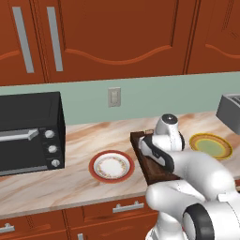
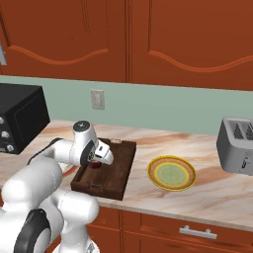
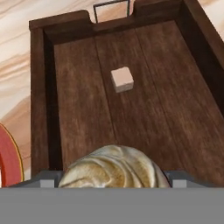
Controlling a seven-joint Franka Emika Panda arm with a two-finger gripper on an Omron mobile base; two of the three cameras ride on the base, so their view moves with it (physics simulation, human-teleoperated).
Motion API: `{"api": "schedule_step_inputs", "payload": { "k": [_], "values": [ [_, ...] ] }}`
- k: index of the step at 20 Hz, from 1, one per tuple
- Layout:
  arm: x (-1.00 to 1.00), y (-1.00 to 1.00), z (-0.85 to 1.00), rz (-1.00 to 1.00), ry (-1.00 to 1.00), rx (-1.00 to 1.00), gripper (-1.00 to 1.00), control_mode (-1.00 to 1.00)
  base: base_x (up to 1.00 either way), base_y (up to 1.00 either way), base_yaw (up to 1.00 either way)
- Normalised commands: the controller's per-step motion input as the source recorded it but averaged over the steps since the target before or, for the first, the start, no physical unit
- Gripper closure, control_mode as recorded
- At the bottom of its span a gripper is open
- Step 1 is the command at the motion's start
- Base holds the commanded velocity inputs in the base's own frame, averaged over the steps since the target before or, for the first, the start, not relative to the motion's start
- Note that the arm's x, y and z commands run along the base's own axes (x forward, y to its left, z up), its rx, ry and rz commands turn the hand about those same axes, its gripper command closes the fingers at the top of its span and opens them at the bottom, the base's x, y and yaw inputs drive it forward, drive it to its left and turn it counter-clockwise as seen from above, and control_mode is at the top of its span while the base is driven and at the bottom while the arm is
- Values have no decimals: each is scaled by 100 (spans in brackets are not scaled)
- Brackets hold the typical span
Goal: Move the dessert items from the plates to the tray.
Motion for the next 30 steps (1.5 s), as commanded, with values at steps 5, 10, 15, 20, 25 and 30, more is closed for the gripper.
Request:
{"api": "schedule_step_inputs", "payload": {
  "k": [5, 10, 15, 20, 25, 30],
  "values": [
    [0, -10, -44, 0, 0, 0, 100, -100, 0, 0, 0],
    [0, -1, -40, 0, 0, 0, 100, -100, 0, 0, 0],
    [0, -2, -46, 0, -1, 0, 100, -100, 0, 0, 0],
    [-1, -12, -47, 0, -5, 0, 100, -100, 0, 0, 0],
    [-52, -11, -12, 0, -18, 1, -100, -100, 0, 0, 0],
    [-97, -2, 0, 0, -31, 0, -100, -100, 0, 0, 0]
  ]
}}
